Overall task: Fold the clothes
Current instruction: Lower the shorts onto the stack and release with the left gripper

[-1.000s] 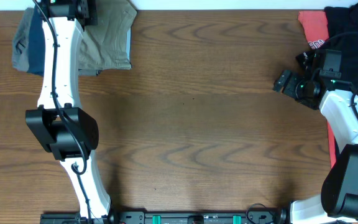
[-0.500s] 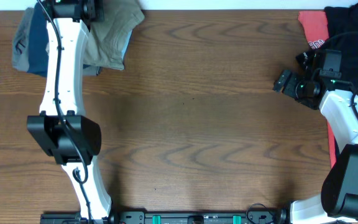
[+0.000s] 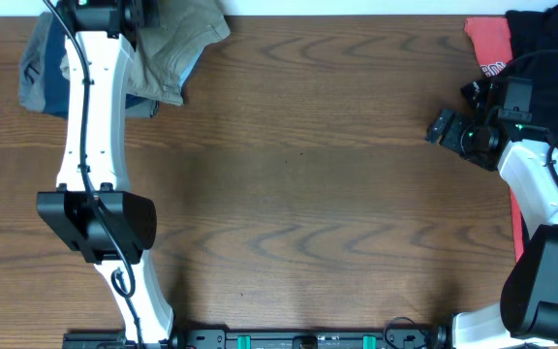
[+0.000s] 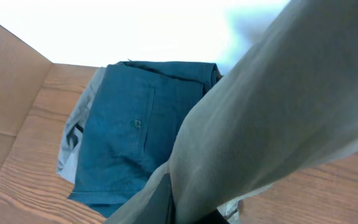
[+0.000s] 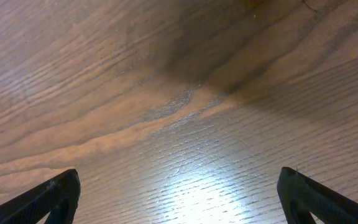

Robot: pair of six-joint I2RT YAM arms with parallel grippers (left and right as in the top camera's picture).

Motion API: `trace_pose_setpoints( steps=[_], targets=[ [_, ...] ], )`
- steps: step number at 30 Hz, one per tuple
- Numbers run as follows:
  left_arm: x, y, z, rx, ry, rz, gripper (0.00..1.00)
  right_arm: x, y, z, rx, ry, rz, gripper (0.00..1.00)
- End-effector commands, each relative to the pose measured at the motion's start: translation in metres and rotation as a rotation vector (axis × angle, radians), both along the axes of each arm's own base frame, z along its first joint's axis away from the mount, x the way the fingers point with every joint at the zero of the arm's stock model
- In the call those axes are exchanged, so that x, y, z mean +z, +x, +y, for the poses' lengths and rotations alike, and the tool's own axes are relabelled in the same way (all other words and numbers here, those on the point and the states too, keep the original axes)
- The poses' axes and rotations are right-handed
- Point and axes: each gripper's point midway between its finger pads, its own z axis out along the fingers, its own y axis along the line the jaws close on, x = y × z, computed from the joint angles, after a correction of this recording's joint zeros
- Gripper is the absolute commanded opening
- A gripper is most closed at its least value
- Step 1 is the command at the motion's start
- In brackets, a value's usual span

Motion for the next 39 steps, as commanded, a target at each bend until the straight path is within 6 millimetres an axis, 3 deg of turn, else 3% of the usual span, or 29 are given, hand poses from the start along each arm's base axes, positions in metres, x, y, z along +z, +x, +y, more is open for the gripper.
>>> trace_pose_setpoints(
  steps=[1,7,16,32,39],
  targets=[
    [0.045,-0.008,0.007,0.060,-0.018,-0.120,0.06,0.008,0.006,-0.002,0.008,-0.006,-0.022,0.99],
    [0.047,-0.008,0.018,0.097,-0.036,-0.135,0.06,0.008,0.006,-0.002,0.008,-0.006,-0.022,0.99],
    [0.032,-0.005,0.059,0.180,-0.041,-0.128,0.06,0.008,0.006,-0.002,0.008,-0.006,-0.022,0.99],
    [-0.044,0.017,0.112,0.269,-0.039,-0.028,0.06,0.008,0.006,-0.002,0.008,-0.006,-0.022,0.99],
    [-0.066,0.026,0.129,0.293,-0.039,-0.021,0.06,0.008,0.006,-0.002,0.008,-0.006,-0.022,0.99]
  ],
)
